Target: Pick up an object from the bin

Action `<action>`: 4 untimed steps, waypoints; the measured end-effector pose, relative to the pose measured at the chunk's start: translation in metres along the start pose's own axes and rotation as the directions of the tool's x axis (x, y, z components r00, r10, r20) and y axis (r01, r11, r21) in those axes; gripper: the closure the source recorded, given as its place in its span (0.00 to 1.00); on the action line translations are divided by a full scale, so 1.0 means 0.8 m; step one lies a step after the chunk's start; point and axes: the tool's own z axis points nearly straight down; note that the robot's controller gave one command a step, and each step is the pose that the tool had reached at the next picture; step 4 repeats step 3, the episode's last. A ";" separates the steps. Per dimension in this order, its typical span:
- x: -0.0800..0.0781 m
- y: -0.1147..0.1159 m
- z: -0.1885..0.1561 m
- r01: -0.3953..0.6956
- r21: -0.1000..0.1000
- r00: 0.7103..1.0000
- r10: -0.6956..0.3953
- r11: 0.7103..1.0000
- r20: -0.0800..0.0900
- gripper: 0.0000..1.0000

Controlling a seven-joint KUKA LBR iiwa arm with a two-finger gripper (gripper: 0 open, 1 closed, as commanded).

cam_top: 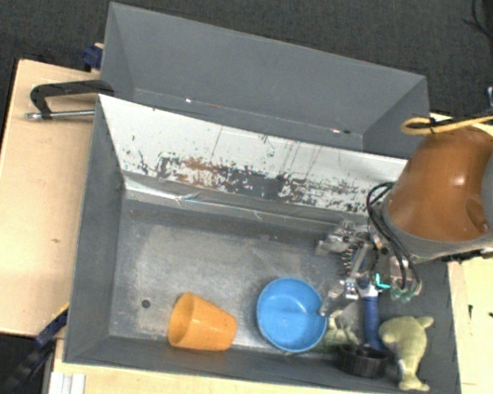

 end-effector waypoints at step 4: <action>0.010 0.048 -0.117 0.095 0.004 0.995 -0.095 0.995 0.022 1.00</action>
Offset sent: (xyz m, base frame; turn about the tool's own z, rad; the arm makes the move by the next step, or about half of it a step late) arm -0.0224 0.0427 -0.0602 -0.0114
